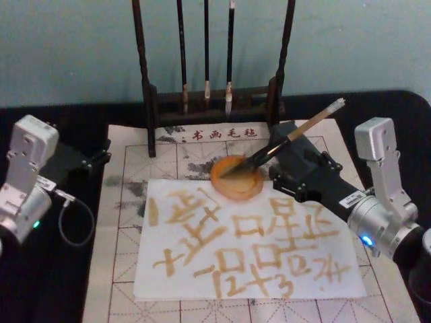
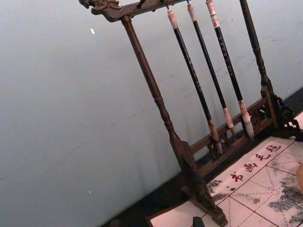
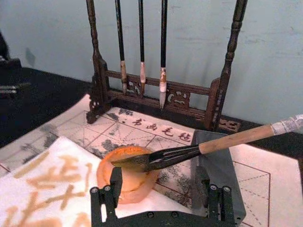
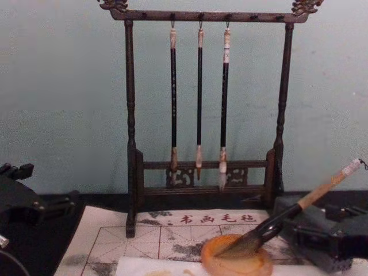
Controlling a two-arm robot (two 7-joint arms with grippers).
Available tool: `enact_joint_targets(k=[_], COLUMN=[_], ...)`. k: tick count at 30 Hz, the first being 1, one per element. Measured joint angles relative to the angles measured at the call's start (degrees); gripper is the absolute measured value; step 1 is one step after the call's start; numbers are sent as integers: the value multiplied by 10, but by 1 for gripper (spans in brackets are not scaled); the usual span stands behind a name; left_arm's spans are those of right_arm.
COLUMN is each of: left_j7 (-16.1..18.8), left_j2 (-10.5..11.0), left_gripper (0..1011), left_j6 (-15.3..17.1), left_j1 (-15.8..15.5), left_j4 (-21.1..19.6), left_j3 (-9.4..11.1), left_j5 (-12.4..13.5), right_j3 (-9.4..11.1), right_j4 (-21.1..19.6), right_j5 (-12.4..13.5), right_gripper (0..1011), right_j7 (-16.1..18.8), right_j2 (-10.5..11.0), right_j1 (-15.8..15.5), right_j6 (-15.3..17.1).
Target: Pick up the brush from the inkstone, write on the paper, then place the brush back to its original position.
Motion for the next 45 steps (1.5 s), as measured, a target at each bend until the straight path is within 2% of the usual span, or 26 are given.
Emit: enact_joint_targets(k=[5,8,45], left_j7=[0,0,0], left_j2=[0,0,0], left_gripper=[1001,1001,1001], left_j6=[0,0,0], left_j1=[0,0,0], left_j4=[0,0,0], left_j3=[0,0,0], left_j5=[0,0,0], right_j3=[-2,-2,-1], right_j4=[13,17,14], right_j5=[-26,-31,-26], right_gripper=[1000,1000,1000], right_j7=[-6,-7,-8], right_j2=[-9,-12,-10], right_j1=[2,2,2], right_j6=[-8,-10,-8])
